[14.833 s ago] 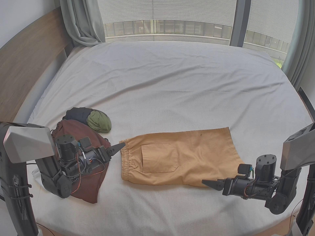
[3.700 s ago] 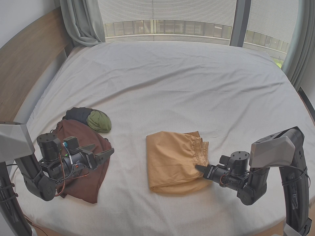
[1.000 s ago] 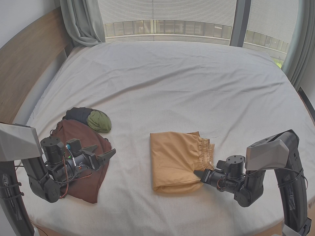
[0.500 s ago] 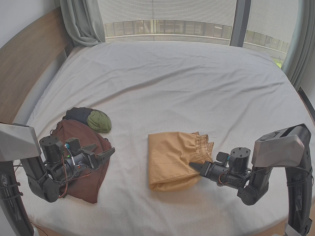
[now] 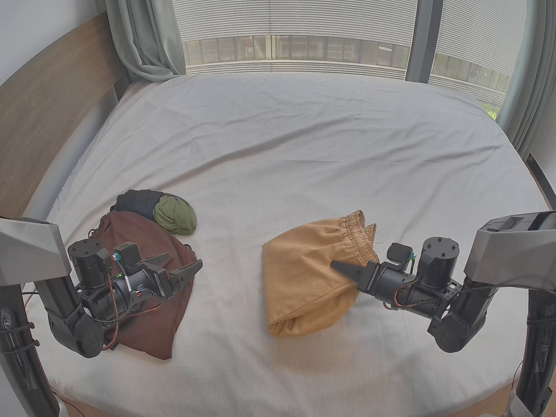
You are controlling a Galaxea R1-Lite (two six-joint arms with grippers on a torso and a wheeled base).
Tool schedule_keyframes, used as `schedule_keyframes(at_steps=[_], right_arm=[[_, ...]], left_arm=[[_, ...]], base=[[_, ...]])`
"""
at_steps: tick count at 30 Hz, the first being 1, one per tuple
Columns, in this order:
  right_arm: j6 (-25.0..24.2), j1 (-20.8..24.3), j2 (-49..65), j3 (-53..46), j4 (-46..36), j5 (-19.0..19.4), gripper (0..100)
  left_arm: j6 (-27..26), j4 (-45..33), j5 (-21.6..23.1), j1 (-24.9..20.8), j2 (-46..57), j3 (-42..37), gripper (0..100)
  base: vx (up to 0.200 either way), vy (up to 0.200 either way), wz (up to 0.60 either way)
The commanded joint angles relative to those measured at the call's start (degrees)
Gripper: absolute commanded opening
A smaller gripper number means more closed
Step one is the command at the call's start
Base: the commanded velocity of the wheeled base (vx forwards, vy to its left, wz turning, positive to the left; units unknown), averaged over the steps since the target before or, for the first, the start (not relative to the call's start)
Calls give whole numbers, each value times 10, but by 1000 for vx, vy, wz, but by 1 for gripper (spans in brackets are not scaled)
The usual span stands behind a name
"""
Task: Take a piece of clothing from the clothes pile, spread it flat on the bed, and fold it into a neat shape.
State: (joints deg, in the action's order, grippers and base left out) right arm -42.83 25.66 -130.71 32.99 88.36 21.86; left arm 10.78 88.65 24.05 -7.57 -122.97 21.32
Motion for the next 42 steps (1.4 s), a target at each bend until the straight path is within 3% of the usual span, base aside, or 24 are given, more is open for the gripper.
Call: schedule_keyframes(at_steps=[1,14,42], right_arm=[[0,0,22,8,1,0,0],[1,0,31,37,-5,1,0],[0,-6,42,225,-178,0,0]], left_arm=[[0,0,0,0,0,-1,100],[0,0,0,-1,0,-1,100],[1,0,0,0,0,1,100]], base=[[0,0,0],[0,0,0],[0,0,0]])
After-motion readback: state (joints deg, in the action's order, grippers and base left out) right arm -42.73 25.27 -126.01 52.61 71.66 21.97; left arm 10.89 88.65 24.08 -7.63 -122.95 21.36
